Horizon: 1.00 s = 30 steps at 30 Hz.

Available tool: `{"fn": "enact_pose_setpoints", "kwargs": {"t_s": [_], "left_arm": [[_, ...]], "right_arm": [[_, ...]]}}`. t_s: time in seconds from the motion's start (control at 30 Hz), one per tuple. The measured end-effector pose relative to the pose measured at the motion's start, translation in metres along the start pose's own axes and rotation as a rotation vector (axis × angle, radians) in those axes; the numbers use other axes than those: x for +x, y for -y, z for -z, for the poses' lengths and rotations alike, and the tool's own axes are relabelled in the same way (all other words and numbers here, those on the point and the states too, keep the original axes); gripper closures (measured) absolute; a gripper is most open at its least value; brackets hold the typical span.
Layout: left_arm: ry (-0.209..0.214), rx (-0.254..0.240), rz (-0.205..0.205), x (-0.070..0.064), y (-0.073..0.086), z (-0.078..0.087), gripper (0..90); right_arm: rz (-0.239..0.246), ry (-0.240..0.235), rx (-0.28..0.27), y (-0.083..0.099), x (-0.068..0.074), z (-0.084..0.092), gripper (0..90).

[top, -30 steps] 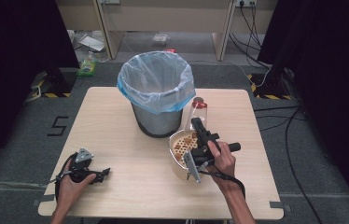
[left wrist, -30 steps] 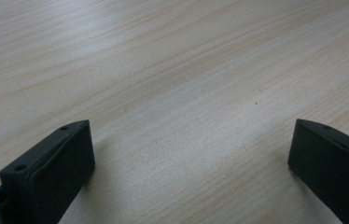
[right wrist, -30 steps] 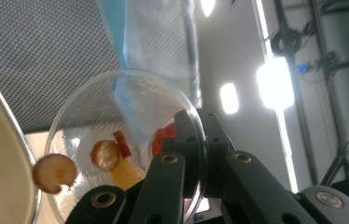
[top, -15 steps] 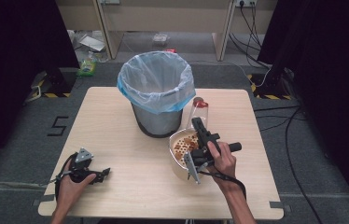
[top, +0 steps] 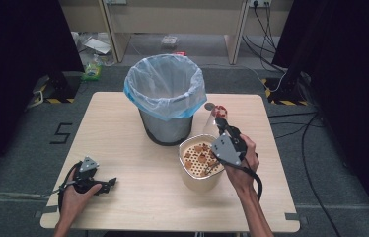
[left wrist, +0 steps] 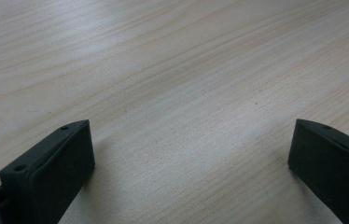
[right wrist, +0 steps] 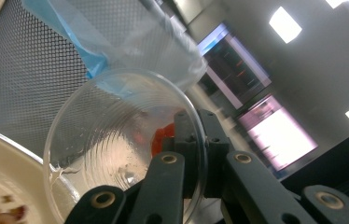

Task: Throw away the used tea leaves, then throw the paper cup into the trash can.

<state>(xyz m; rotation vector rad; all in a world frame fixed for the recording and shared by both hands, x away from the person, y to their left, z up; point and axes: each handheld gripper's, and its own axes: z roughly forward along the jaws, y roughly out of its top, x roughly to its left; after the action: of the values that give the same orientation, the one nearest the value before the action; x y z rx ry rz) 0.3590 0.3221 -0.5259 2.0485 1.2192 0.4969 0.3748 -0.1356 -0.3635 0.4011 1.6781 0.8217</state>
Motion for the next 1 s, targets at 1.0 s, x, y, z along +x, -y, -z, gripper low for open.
{"fn": "enact_pose_setpoints", "kwargs": {"t_s": [1.0], "left_arm": [[0.000, 0.001, 0.000, 0.000, 0.000, 0.000, 0.0]], "right_arm": [[-0.544, -0.212, 0.067, -0.011, -0.091, -0.040, 88.2]]}}
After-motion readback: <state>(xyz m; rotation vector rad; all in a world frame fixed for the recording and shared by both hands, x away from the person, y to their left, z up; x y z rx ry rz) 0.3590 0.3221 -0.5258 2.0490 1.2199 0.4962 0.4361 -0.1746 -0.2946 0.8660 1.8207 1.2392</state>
